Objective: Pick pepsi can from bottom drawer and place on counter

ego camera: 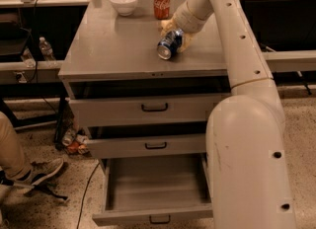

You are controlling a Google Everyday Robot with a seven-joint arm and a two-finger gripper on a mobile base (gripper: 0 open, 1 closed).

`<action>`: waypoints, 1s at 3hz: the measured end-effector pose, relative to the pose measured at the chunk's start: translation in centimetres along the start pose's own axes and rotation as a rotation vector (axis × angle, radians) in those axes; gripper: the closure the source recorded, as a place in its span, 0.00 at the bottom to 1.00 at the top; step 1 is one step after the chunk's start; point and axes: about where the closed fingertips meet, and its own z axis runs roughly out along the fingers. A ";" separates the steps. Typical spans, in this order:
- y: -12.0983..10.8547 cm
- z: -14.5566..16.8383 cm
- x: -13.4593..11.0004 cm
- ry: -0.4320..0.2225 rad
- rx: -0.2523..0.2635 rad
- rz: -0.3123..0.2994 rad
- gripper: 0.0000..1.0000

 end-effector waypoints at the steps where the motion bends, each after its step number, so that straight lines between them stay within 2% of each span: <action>1: -0.4 0.4 0.3 0.011 0.013 -0.001 0.00; 3: -0.8 0.9 0.6 0.021 0.026 -0.001 0.00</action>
Offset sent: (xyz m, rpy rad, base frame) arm 0.0050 0.0030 -0.0006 0.0070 -0.0132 -0.0040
